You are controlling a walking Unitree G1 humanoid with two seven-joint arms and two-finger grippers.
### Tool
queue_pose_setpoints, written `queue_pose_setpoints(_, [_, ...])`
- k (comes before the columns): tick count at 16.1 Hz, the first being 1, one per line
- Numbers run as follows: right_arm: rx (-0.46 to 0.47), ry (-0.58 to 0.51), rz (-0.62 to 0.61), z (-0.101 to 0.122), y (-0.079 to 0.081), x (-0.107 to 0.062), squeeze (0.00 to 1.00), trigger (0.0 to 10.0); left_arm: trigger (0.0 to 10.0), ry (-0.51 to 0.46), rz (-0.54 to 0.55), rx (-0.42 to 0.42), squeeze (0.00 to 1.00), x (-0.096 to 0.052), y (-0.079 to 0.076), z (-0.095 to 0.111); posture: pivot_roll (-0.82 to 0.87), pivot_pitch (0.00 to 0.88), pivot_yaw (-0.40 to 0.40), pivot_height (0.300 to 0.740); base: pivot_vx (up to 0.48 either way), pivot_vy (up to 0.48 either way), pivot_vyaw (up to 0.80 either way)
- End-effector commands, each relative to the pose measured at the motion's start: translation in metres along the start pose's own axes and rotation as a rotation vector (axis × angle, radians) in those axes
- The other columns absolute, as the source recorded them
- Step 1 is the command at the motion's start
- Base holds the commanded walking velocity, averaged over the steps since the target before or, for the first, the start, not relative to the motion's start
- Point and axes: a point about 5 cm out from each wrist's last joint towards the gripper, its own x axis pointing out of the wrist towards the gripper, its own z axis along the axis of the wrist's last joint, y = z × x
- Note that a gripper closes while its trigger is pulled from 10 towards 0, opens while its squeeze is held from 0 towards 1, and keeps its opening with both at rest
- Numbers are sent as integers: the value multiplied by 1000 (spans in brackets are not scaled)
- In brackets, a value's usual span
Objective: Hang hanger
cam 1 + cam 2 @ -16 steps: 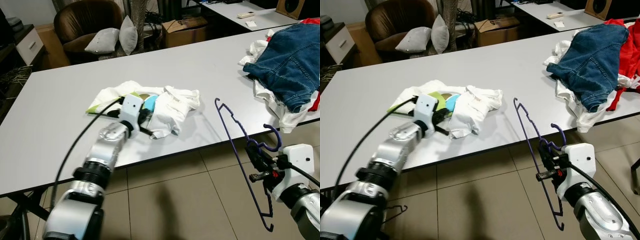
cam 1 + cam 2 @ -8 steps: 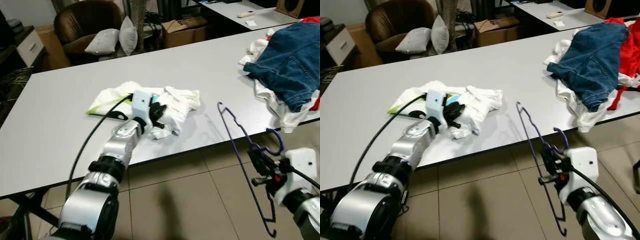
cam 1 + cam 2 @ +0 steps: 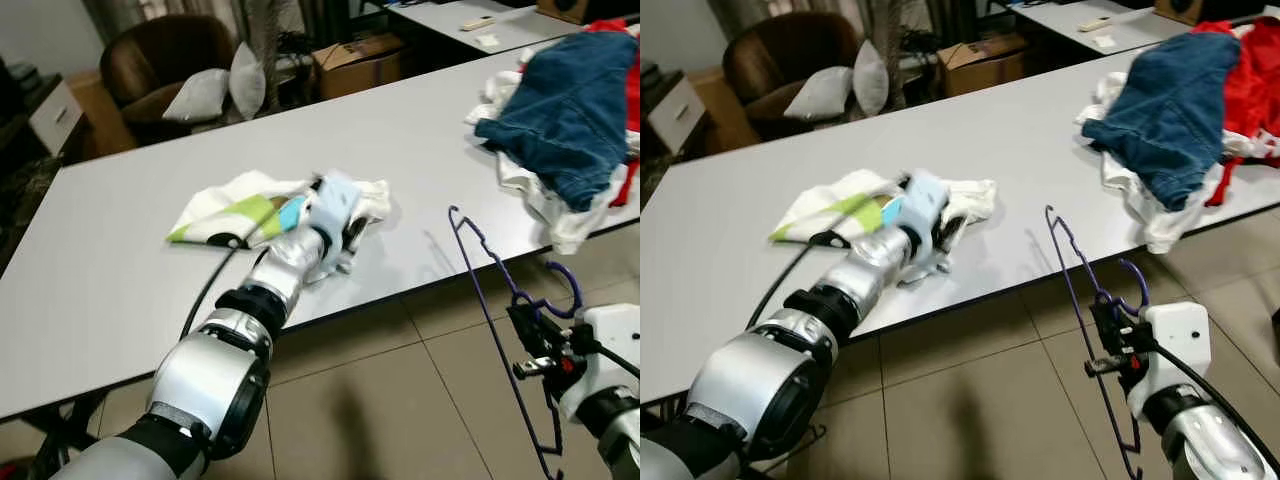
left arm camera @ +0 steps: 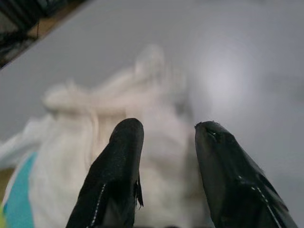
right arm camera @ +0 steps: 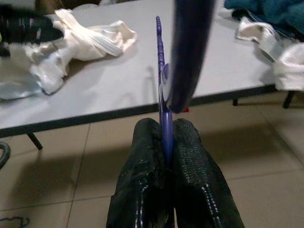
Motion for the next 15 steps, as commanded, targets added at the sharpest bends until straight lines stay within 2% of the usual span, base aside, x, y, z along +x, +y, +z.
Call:
queue_pose_setpoints(1, [0,-14,6,4,3,-4,0,10000,10000,130,24,75,0,-6,6,-28,-357,0,209,740,0,0,0])
queue_pose_setpoints(2, [-1,-10,2,4,4,-7,0,10000,10000,185,-13,101,0,-10,5,-44,-363,0,212,740,0,0,0])
queue_pose_setpoints(3, [0,-9,-3,4,3,-9,0,10000,10000,182,-38,76,0,-12,4,-47,-365,0,214,740,0,0,0])
queue_pose_setpoints(5, [5,0,-14,4,3,-15,0,10000,10000,101,-103,-17,0,-17,12,-48,-363,0,211,740,0,0,0])
queue_pose_setpoints(6, [10,10,-16,2,4,-17,0,10000,10000,20,-148,-52,0,-26,27,-49,-355,0,207,740,0,0,0])
queue_pose_setpoints(7, [14,12,-11,2,5,-18,0,10000,10000,15,-198,-60,0,-34,36,-57,-350,0,205,740,0,0,0])
queue_pose_setpoints(8, [20,14,3,1,8,-17,0,10000,10000,-5,-312,-82,0,-47,44,-66,-334,0,196,740,0,0,0])
queue_pose_setpoints(10, [23,20,19,0,10,-15,0,10000,10000,14,-466,-56,0,-64,50,-78,-317,0,183,740,0,0,0])
queue_pose_setpoints(11, [24,19,29,1,11,-14,0,10000,10000,4,-478,-39,0,-68,54,-78,-307,0,175,740,0,0,0])
queue_pose_setpoints(12, [27,14,40,2,11,-11,0,10000,10000,-64,-422,-57,0,-66,60,-66,-290,0,164,740,0,0,0])
queue_pose_setpoints(13, [29,11,45,2,11,-9,0,10000,10000,-142,-357,-102,0,-61,64,-51,-289,0,163,740,0,0,0])
queue_pose_setpoints(14, [29,11,46,2,11,-8,0,10000,10000,-174,-328,-118,0,-57,64,-43,-289,0,163,740,0,0,0])
queue_pose_setpoints(15, [28,8,51,3,12,-6,0,10000,10000,-256,-268,-173,0,-44,59,-19,-284,0,161,740,0,0,0])
